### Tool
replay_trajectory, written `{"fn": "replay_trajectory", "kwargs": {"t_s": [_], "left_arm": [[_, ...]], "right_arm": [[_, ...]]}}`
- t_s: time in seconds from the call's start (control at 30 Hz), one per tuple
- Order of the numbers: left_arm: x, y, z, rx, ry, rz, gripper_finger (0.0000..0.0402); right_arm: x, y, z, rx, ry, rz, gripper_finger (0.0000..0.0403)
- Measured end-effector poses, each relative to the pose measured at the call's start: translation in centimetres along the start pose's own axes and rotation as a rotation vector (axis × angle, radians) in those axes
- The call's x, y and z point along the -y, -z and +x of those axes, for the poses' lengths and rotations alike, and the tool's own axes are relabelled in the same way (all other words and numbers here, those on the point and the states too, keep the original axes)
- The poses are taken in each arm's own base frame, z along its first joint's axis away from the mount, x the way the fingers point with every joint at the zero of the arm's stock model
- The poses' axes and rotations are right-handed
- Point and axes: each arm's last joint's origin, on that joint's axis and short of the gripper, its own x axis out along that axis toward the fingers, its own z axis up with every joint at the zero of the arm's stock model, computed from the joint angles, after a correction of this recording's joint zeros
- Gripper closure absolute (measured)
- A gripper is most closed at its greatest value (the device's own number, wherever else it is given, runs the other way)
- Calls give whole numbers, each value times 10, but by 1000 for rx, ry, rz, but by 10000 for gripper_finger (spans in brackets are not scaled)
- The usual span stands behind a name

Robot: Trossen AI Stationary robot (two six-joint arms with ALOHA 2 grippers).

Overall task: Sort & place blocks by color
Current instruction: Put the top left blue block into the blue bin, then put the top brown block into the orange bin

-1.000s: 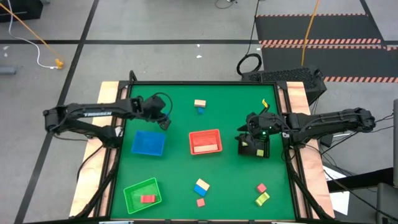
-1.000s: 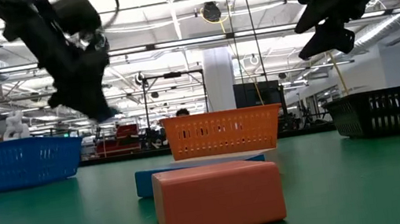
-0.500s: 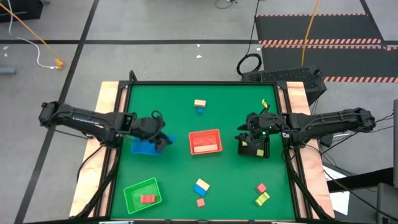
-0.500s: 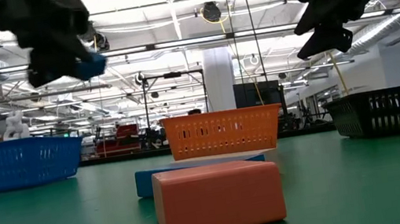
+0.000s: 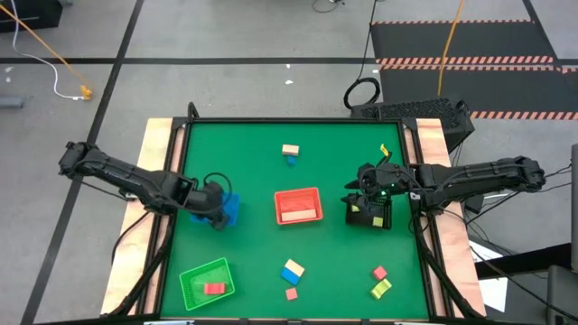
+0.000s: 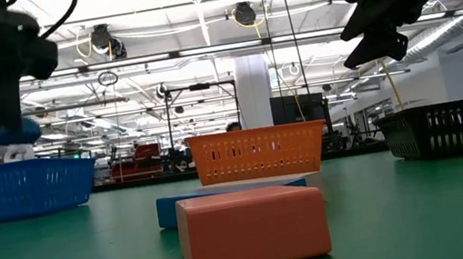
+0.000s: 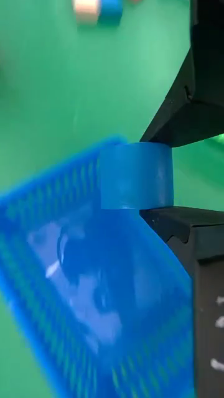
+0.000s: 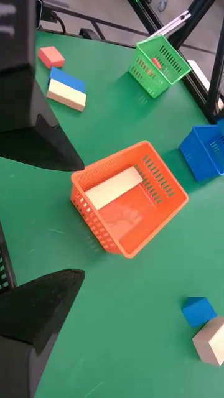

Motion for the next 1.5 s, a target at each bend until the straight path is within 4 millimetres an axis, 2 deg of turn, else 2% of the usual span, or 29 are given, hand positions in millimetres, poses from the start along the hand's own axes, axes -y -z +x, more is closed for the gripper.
{"fn": "replay_trajectory", "kwargs": {"t_s": [0.27,0.5,0.9,1.03,1.3,1.5], "left_arm": [[-13,3,3,-1,-189,-68,265],[-13,2,8,9,-225,-68,261],[-13,1,7,49,-239,-73,212],[-13,1,7,50,-238,-73,210],[2,-5,8,104,-68,-14,209],[22,-16,6,203,137,79,208]], "right_arm": [[1,-1,0,24,41,0,140],[3,-1,0,51,90,-26,140],[2,-2,0,60,85,-21,140],[0,-9,0,135,78,-14,140],[-2,-29,-1,334,74,-106,140],[10,-38,25,355,138,-105,140]]}}
